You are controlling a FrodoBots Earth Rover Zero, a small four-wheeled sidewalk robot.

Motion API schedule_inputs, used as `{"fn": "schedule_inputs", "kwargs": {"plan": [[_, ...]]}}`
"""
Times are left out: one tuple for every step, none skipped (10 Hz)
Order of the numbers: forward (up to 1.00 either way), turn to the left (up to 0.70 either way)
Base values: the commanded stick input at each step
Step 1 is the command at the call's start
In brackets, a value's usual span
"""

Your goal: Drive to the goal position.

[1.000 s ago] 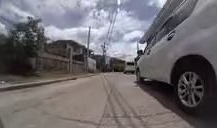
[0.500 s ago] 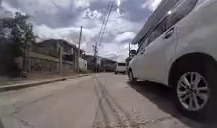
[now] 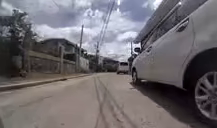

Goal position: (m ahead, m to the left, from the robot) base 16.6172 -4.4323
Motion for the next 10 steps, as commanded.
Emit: {"fn": "schedule_inputs", "kwargs": {"plan": [[0.50, 0.00], [0.50, 0.00], [0.50, 0.00], [0.50, 0.00], [0.50, 0.00], [0.50, 0.00], [0.50, 0.00], [0.50, 0.00], [0.50, 0.00], [0.50, 0.00]]}}
